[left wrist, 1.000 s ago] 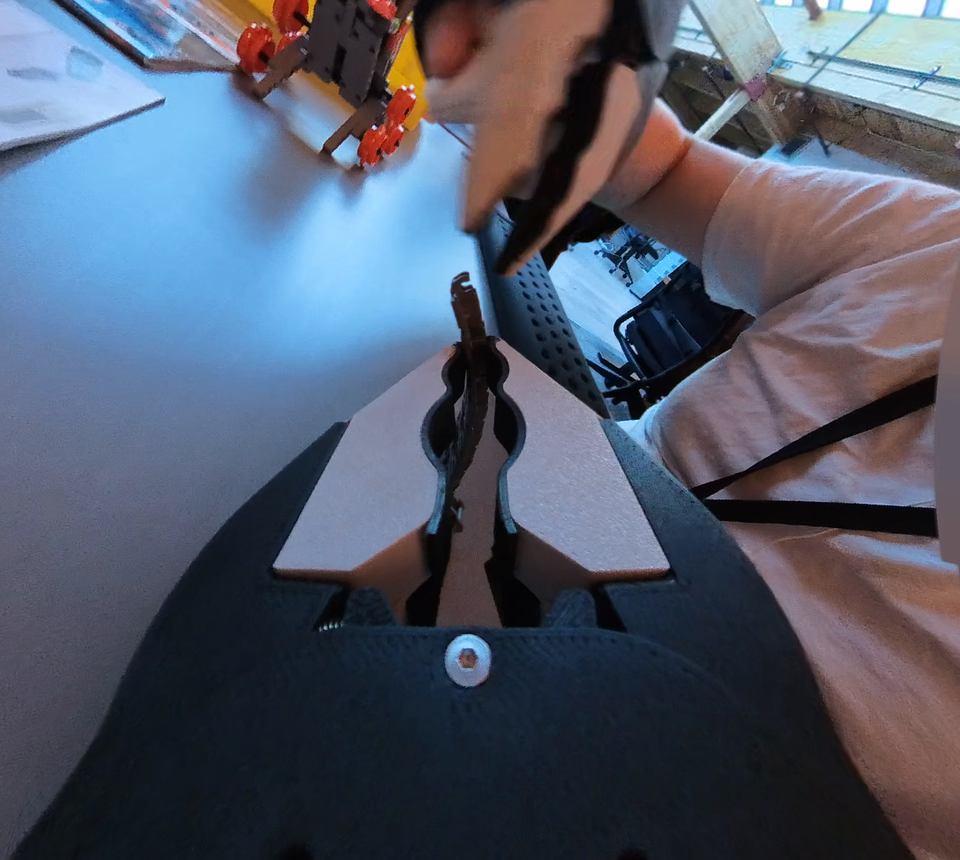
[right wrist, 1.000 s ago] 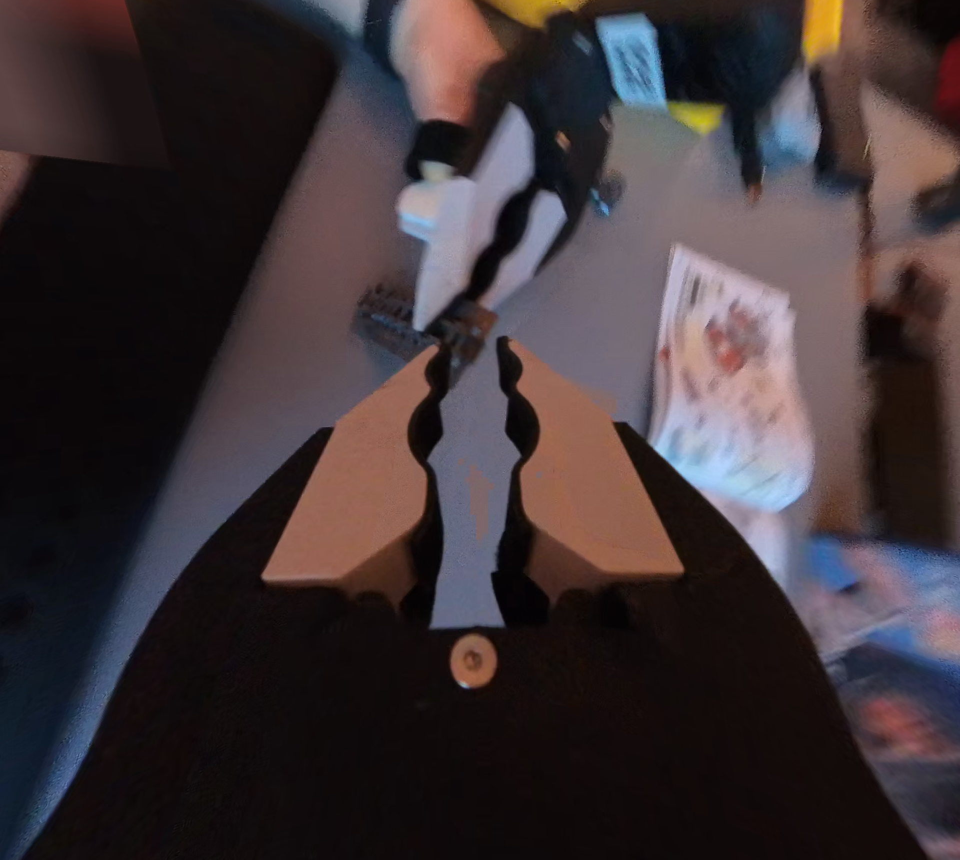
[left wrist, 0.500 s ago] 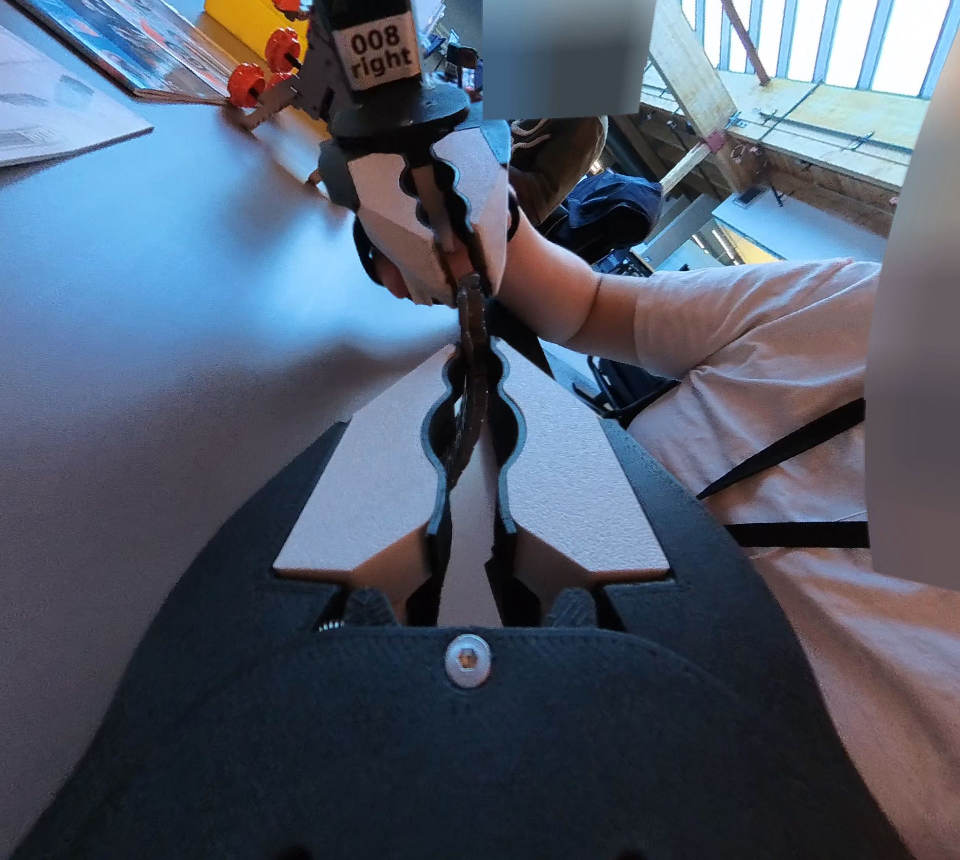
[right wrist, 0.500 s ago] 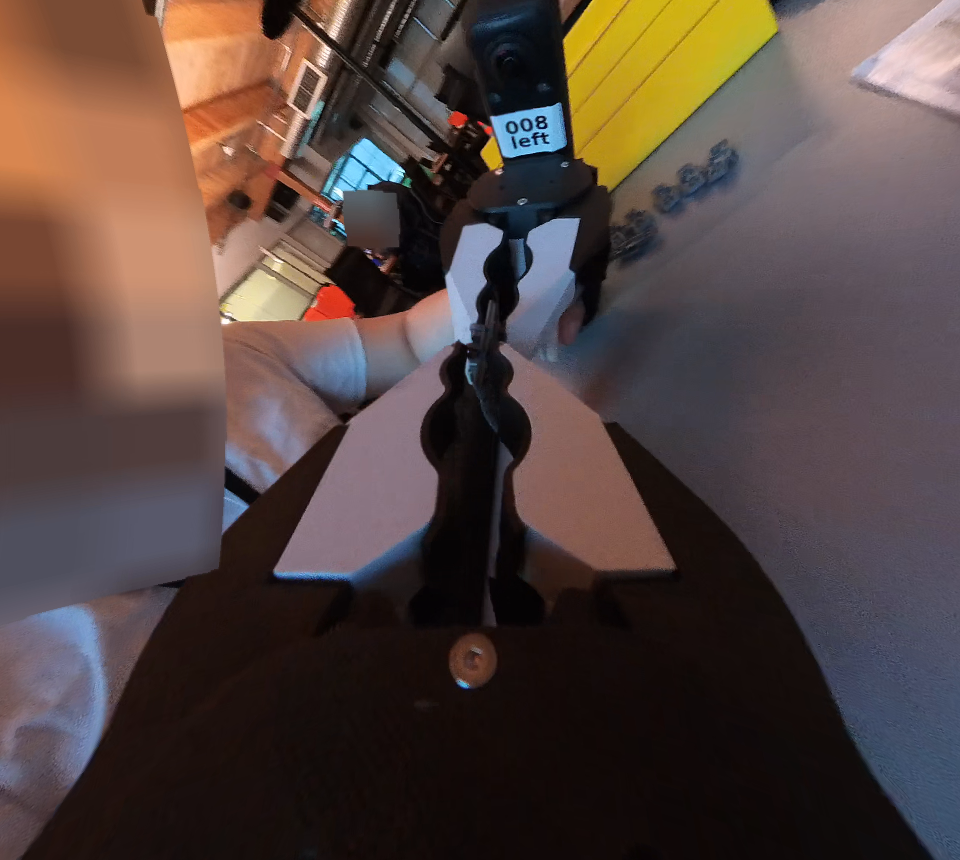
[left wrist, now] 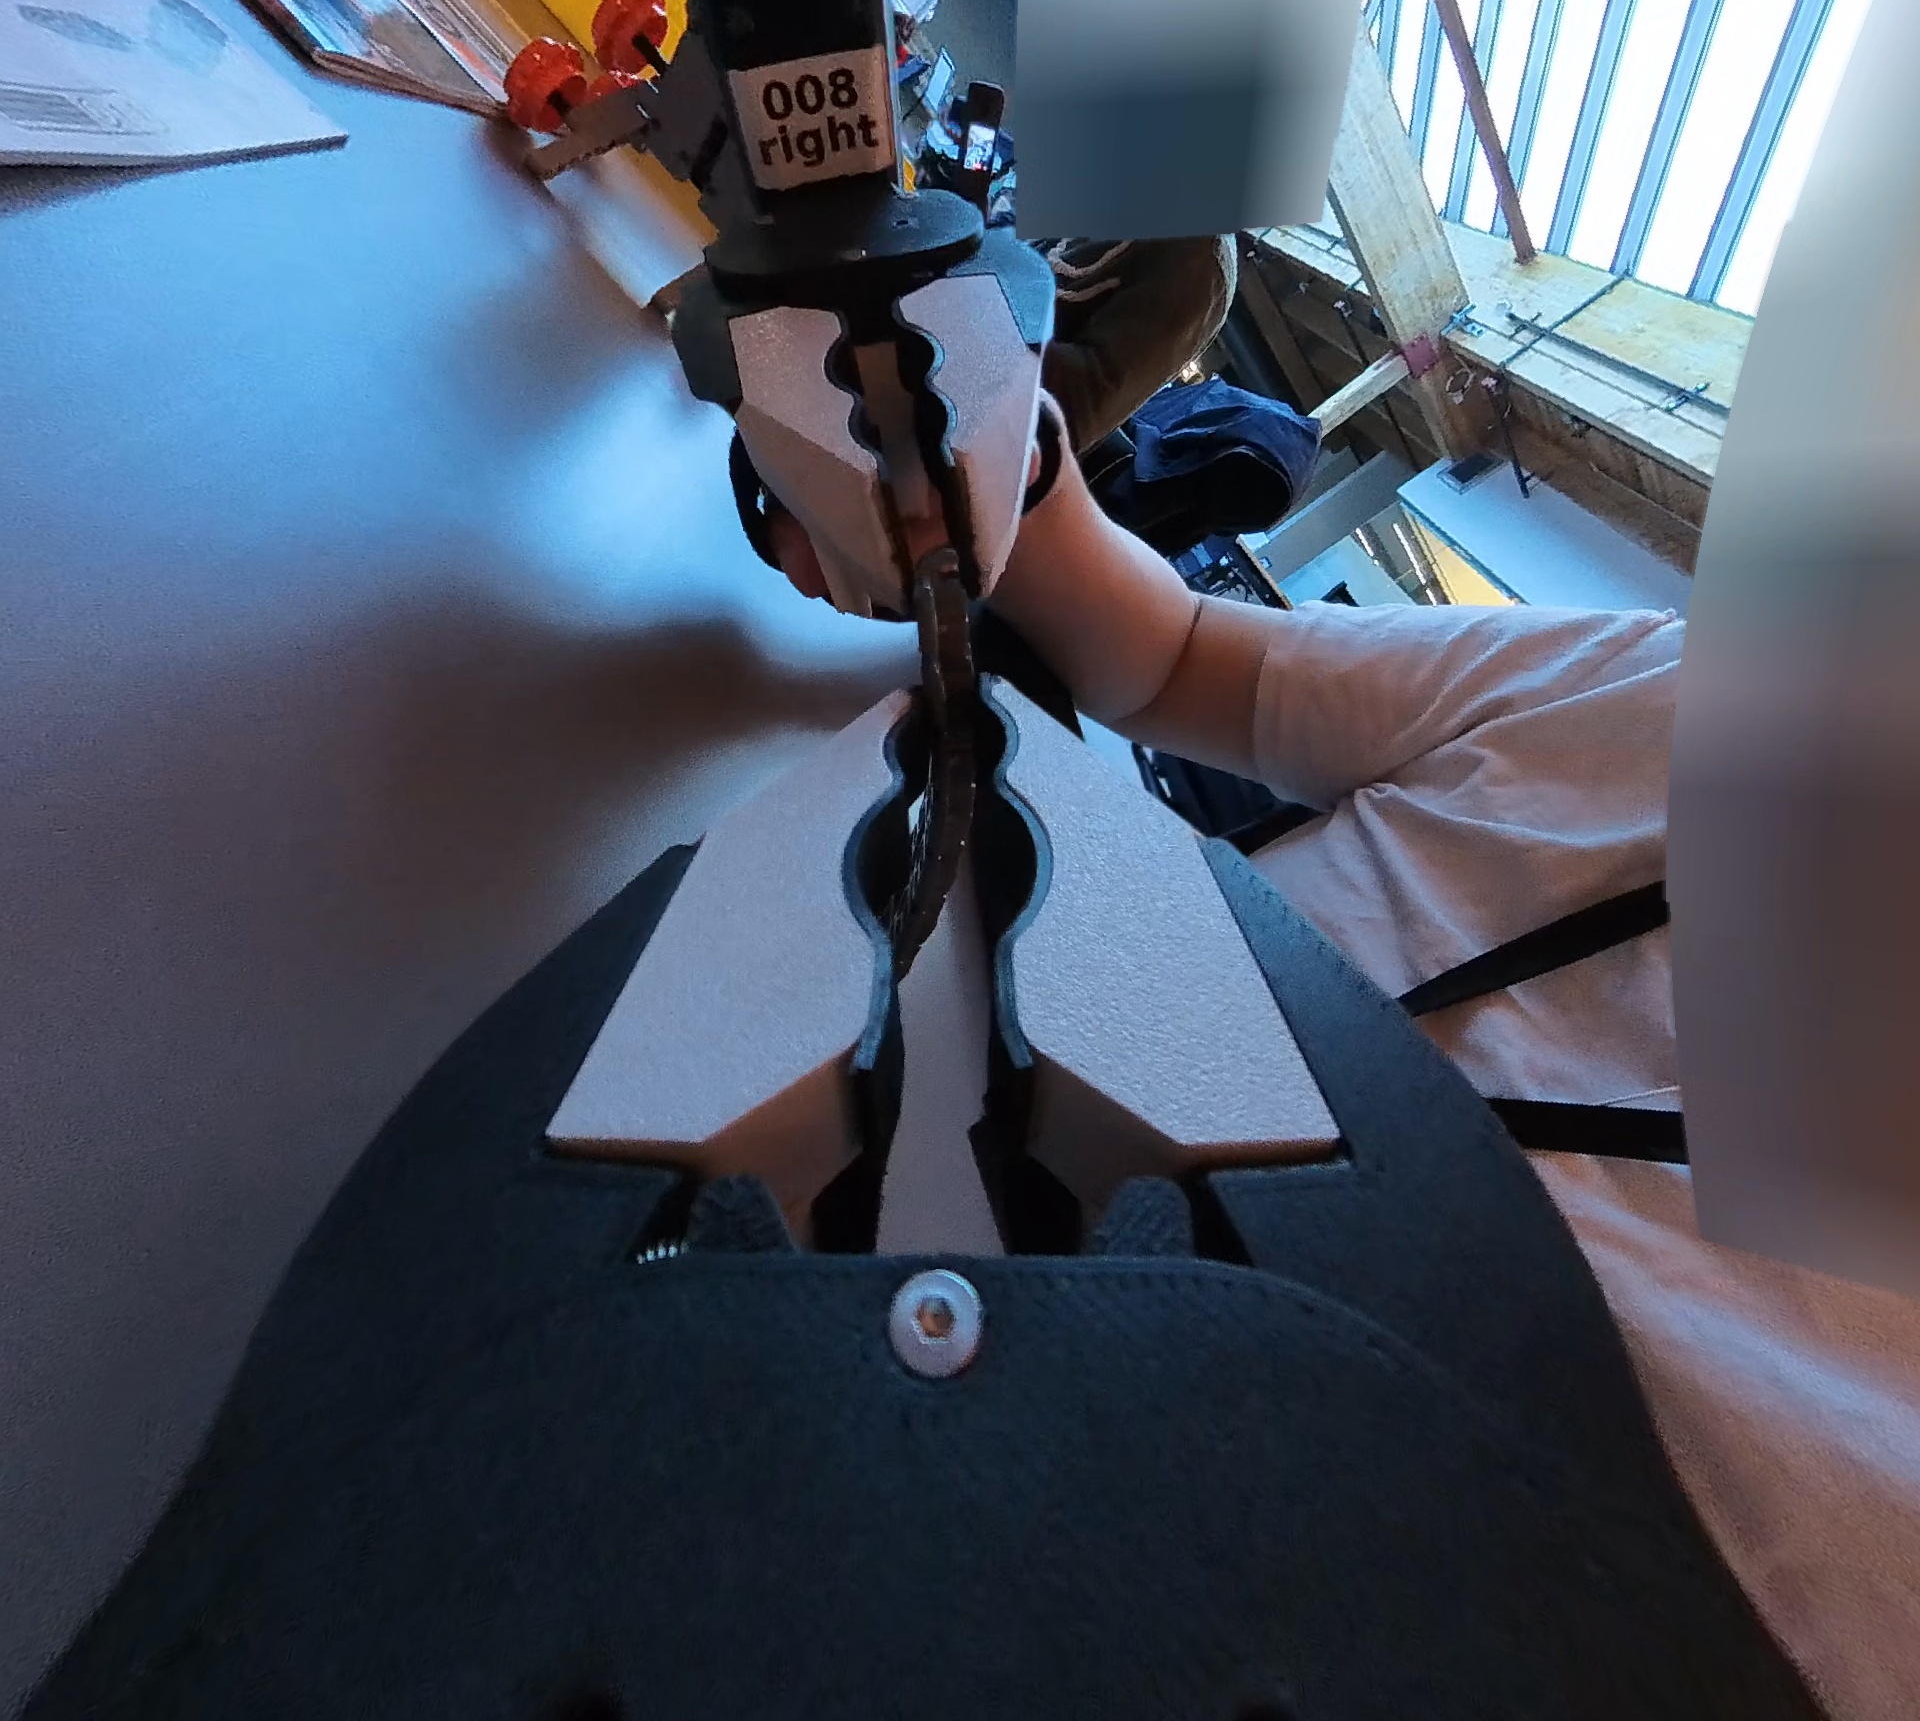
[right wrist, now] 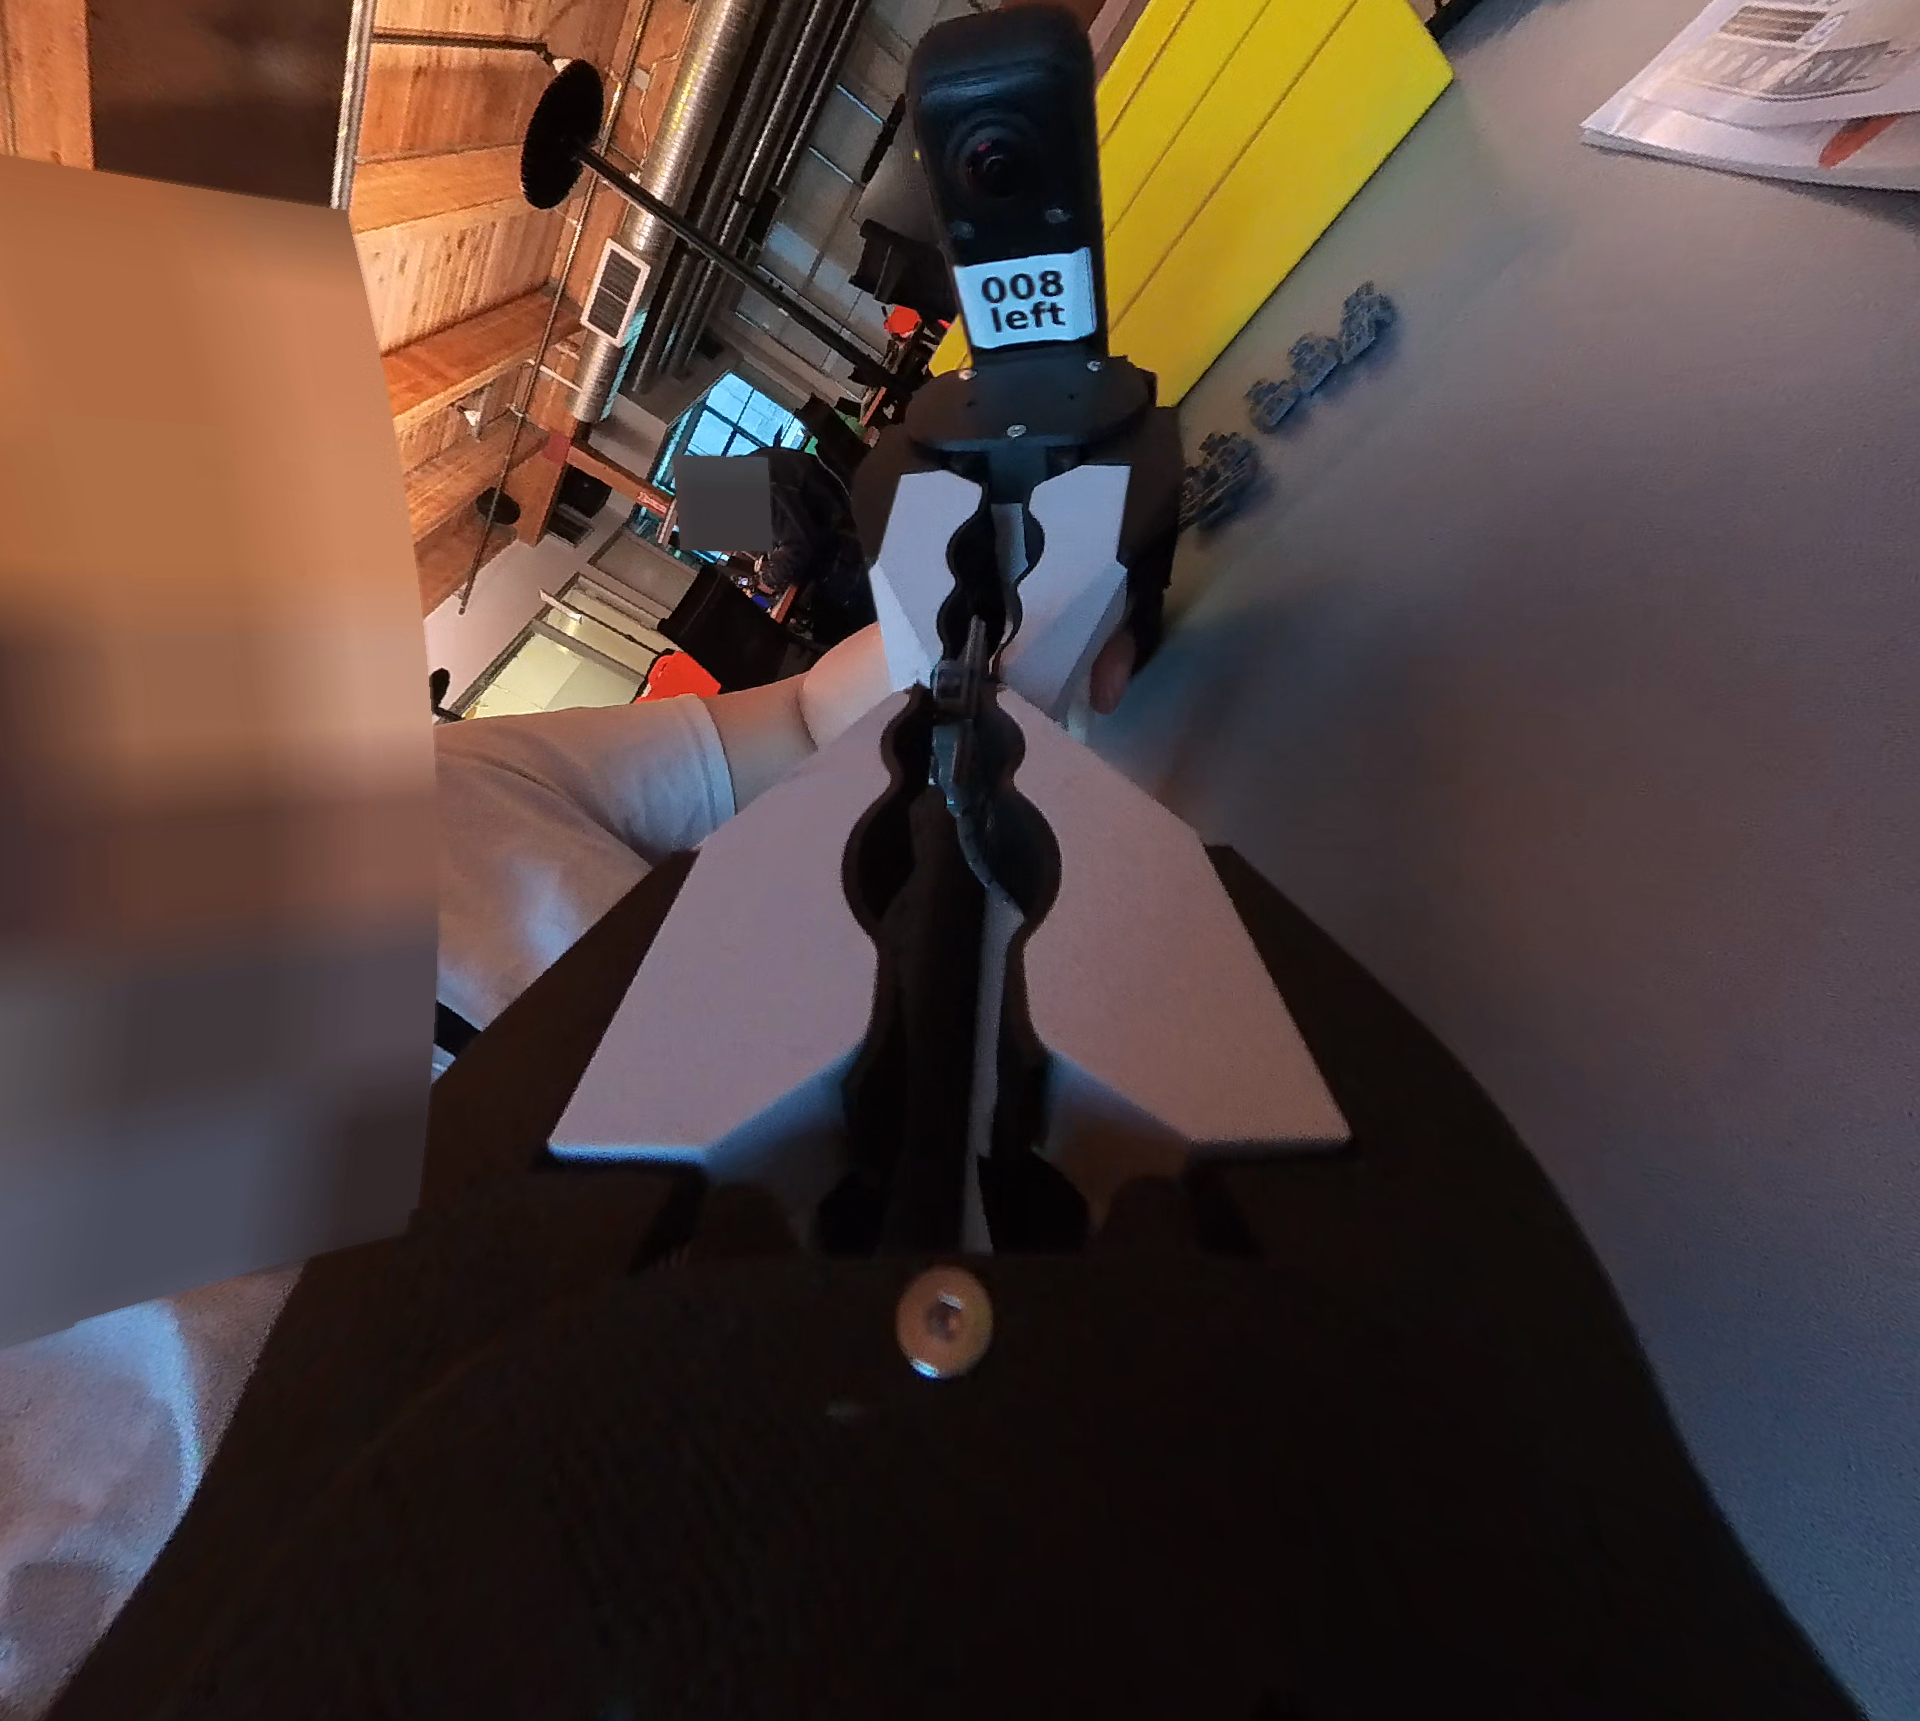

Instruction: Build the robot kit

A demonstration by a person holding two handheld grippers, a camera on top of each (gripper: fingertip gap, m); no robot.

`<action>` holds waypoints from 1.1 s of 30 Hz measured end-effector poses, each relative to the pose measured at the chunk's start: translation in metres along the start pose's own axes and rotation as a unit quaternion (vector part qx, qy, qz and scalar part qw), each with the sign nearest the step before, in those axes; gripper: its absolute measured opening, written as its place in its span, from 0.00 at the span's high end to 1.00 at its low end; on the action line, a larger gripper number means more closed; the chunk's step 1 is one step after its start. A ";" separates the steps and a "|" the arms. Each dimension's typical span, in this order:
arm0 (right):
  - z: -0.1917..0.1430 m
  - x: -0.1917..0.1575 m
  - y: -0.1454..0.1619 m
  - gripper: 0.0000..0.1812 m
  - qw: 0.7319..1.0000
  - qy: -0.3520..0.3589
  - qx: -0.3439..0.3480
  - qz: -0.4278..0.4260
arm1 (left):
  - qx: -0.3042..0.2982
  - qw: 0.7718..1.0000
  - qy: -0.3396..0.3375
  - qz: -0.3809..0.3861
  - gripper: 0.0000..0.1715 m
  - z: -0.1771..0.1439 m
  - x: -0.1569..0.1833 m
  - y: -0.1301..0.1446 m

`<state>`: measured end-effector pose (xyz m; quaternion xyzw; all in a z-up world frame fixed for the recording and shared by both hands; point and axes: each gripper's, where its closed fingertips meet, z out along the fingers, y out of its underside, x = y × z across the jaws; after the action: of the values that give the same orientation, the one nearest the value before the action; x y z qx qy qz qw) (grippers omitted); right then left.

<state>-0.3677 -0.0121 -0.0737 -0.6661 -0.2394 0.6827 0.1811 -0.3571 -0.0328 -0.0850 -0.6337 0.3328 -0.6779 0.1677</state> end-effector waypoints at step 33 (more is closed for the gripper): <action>0.007 -0.004 -0.005 0.96 0.933 0.151 -0.016 -0.327 | 0.030 0.999 0.028 -0.033 0.96 -0.007 0.005 -0.010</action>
<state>-0.3753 -0.0106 -0.0674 -0.6491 -0.4249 0.4729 0.4177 -0.3626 -0.0270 -0.0746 -0.6197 0.2960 -0.7102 0.1550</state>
